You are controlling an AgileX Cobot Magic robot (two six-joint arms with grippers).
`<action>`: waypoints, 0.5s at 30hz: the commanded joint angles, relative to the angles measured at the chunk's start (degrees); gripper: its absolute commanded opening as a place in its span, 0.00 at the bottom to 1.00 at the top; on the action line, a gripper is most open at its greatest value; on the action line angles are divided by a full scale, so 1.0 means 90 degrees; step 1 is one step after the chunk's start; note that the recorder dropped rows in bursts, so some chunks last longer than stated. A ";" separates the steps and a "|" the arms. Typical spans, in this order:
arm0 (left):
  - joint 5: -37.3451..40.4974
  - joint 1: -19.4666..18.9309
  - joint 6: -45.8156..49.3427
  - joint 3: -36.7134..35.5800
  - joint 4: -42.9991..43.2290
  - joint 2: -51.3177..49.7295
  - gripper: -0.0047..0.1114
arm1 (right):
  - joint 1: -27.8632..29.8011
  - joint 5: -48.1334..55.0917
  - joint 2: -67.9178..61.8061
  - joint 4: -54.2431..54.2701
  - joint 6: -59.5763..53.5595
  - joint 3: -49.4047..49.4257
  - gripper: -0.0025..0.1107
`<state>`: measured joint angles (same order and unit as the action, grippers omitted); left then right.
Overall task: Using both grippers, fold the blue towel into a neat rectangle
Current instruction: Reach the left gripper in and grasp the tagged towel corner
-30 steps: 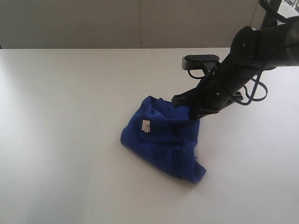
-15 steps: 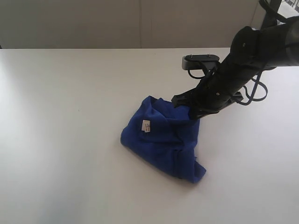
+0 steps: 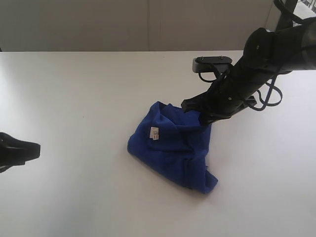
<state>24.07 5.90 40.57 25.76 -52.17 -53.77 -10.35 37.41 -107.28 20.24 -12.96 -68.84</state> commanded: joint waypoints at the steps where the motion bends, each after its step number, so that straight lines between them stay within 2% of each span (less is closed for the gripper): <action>1: -0.0254 0.0579 0.0050 0.0291 -0.0136 -0.0145 0.04 | 0.0010 -0.0034 0.0063 -0.0065 -0.0038 0.0025 0.02; 8: -0.0451 0.1463 0.0000 0.0903 -0.0670 -0.0952 0.04 | 0.0010 -0.0064 0.0063 -0.0065 -0.0038 0.0025 0.02; 15: -0.1247 0.2437 0.0000 0.1824 -0.0945 -0.2232 0.04 | 0.0010 -0.0095 0.0063 -0.0065 -0.0038 0.0025 0.02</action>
<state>14.13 24.83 40.71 39.11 -58.40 -69.74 -10.35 37.08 -107.28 20.24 -12.96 -68.84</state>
